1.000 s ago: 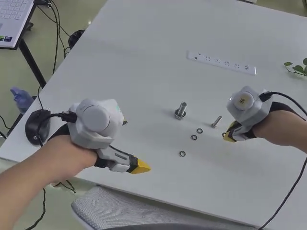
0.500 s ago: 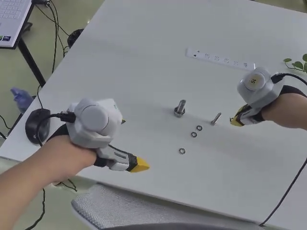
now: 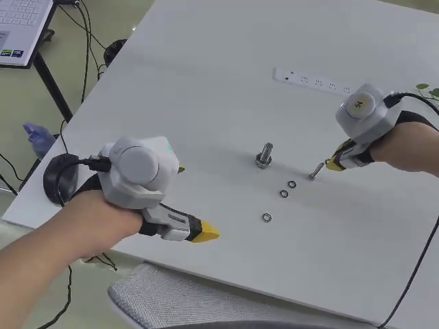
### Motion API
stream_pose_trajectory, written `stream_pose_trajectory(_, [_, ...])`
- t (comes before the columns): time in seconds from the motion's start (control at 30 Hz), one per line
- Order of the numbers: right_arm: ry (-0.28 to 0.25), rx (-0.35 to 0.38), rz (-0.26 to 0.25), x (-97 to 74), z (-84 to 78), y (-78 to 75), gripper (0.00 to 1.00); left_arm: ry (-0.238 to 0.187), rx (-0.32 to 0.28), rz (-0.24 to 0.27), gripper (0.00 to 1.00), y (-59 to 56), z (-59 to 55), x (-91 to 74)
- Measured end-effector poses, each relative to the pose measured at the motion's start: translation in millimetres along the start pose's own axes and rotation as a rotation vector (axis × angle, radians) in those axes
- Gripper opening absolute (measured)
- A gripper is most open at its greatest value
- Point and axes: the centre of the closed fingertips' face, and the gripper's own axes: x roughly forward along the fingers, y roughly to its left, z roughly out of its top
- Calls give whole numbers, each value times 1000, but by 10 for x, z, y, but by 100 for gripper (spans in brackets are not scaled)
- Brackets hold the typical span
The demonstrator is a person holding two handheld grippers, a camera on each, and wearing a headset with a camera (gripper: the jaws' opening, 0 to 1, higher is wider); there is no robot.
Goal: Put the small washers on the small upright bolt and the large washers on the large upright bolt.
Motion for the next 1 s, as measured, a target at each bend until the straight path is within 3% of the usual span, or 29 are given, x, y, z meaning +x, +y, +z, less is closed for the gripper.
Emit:
stream_pose_trajectory(0.33, [16,-9,12,101,10,-6,12,24,-3,-13,81,-5,-70,19])
stream_pose_trajectory(1.0, [32,-22,30,249,-10,18,12,34,-11,-25,78,24,-69,68])
